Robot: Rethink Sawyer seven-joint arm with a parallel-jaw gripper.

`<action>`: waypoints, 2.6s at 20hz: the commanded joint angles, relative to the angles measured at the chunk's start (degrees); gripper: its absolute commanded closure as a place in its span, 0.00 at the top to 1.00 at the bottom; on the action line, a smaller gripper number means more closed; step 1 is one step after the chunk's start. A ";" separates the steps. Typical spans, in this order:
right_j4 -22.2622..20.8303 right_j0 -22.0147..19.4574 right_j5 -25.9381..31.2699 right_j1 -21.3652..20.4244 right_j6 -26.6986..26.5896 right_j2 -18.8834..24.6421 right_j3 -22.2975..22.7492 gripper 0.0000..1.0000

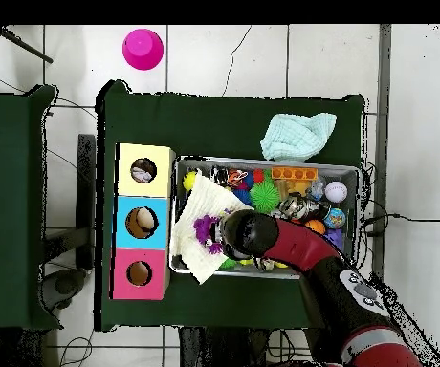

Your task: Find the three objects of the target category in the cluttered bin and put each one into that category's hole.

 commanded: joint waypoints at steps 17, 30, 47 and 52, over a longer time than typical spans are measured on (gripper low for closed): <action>-5.67 1.60 -4.47 -3.74 4.83 -2.58 -6.85 1.00; -5.46 -0.04 -9.89 -2.58 6.58 -0.34 -5.65 1.00; -1.76 -3.87 -9.14 -1.72 6.02 5.15 -1.06 1.00; 0.68 -4.28 -6.00 -1.76 7.24 6.89 0.66 1.00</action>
